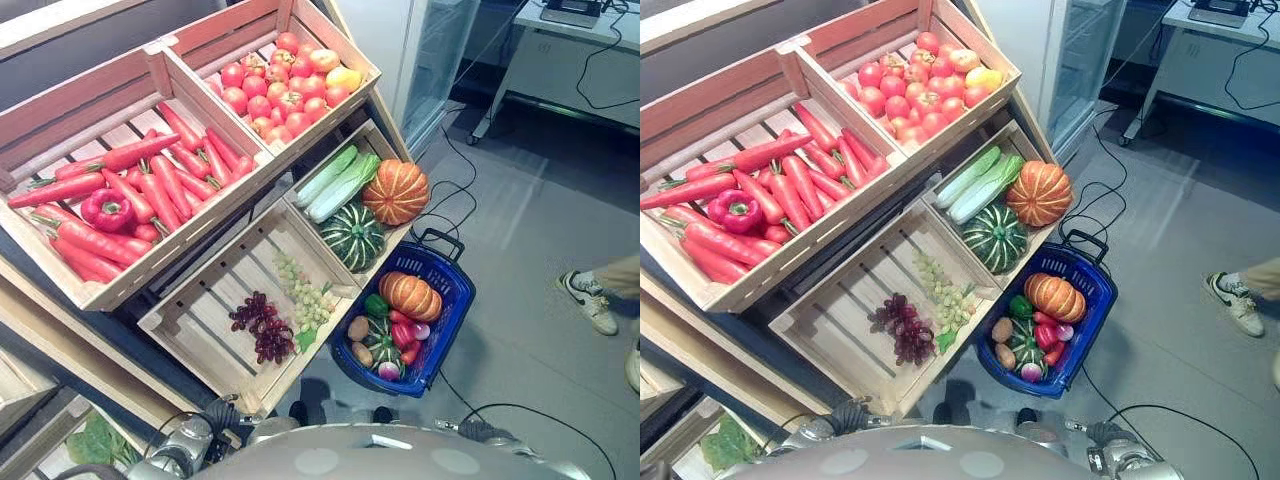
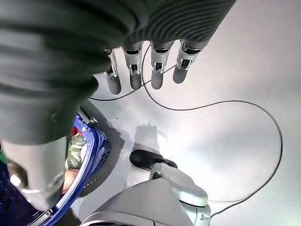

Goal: Pick up fruits and vegetables into the basket

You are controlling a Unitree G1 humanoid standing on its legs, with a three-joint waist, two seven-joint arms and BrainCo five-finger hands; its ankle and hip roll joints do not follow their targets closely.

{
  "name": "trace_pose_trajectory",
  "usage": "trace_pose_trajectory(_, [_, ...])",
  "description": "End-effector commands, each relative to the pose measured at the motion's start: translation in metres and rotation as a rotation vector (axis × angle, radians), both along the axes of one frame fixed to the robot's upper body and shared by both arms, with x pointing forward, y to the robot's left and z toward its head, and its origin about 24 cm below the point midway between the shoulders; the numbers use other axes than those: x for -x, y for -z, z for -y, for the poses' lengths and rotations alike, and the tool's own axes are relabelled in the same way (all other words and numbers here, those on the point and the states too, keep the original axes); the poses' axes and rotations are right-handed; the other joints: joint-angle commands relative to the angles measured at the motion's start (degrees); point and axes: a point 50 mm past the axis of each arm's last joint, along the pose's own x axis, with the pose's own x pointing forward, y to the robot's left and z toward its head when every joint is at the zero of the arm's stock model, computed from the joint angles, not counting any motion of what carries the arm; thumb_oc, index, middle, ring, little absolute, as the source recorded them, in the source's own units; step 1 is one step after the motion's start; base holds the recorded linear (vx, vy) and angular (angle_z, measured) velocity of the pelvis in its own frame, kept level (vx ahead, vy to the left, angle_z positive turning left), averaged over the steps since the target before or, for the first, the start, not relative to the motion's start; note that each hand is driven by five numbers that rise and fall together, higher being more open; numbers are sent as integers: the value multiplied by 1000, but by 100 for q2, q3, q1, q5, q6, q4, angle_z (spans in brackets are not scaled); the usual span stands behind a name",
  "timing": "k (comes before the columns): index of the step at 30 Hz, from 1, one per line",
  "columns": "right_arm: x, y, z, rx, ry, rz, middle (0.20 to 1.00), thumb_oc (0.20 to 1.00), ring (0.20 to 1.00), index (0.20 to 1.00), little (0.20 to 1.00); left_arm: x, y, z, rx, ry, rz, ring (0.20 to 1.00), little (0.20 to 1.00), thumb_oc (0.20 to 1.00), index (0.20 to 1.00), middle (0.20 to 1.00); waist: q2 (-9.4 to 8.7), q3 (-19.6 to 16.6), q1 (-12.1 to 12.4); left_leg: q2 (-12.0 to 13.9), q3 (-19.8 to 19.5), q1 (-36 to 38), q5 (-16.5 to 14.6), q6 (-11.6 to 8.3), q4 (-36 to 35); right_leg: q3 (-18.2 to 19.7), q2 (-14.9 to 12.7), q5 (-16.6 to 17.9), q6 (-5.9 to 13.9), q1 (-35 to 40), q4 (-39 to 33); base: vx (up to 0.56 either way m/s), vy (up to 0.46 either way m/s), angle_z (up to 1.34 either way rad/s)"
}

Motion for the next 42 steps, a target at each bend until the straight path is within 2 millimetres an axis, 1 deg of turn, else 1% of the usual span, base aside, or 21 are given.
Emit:
trace_pose_trajectory(1, [-23, -4, 0, 9, -23, 25, 1000, 1000, 1000, 1000, 1000, -21, -4, -2, -20, 22, 23, 1000, 1000, 1000, 1000, 1000, -169, 213, 3, -10, 22, 97, -553, -73, 36, -88, -347, -134, 519, 62, 122, -140, 62, 7])
trace_pose_trajectory(3, [-22, -3, -1, 9, -25, 19, 1000, 1000, 1000, 1000, 1000, -19, -4, -1, 8, -3, 29, 1000, 1000, 1000, 1000, 1000, -173, 199, -1, -17, 17, 109, -569, -65, 36, -77, -347, -135, 525, 72, 115, 0, 0, 0])
trace_pose_trajectory(8, [-17, -2, -2, 8, -25, 11, 1000, 1000, 1000, 1000, 1000, -15, -3, -4, -2, -6, 25, 1000, 1000, 1000, 1000, 1000, -188, 185, -5, -10, 16, 92, -547, -76, 36, -68, -350, -121, 540, 49, 128, 13, -3, 0])
trace_pose_trajectory(13, [-20, -3, 1, 13, -16, 24, 1000, 1000, 1000, 1000, 1000, -19, -5, -5, -3, 0, 39, 1000, 1000, 1000, 1000, 1000, -172, 217, -2, -14, 10, 79, -537, -62, 36, -70, -335, -123, 525, 22, 151, 0, 0, 0])
trace_pose_trajectory(21, [-20, -3, 0, 12, -14, 25, 1000, 1000, 1000, 1000, 1000, -20, -4, -2, -4, 2, 42, 1000, 1000, 1000, 1000, 1000, -180, 210, -14, -24, 7, 138, -566, -55, 36, -48, -335, -159, 514, 79, 156, 0, 0, 0])
trace_pose_trajectory(31, [-19, -3, 0, 15, -9, 20, 1000, 1000, 1000, 1000, 1000, -20, -5, -5, -8, -12, 39, 1000, 1000, 1000, 1000, 1000, -189, 188, -15, -20, 15, 188, -587, -56, 36, -41, -338, -173, 513, 139, 148, 0, 0, 0])
trace_pose_trajectory(40, [-16, -5, 7, 31, 5, 16, 1000, 1000, 1000, 1000, 1000, -18, -6, -9, 0, -44, 44, 1000, 1000, 1000, 1000, 1000, -180, 302, -27, -1, 23, 32, -528, -74, 36, -5, -335, -88, 539, 4, 103, 0, 0, 0])
trace_pose_trajectory(42, [-19, -7, 11, 42, 18, 23, 1000, 1000, 1000, 1000, 1000, -21, -7, -9, 14, -62, 60, 1000, 1000, 1000, 1000, 1000, -157, 412, -32, 14, 40, -175, -446, -79, 36, 17, -343, -14, 544, -205, 91, -23, -9, -2])
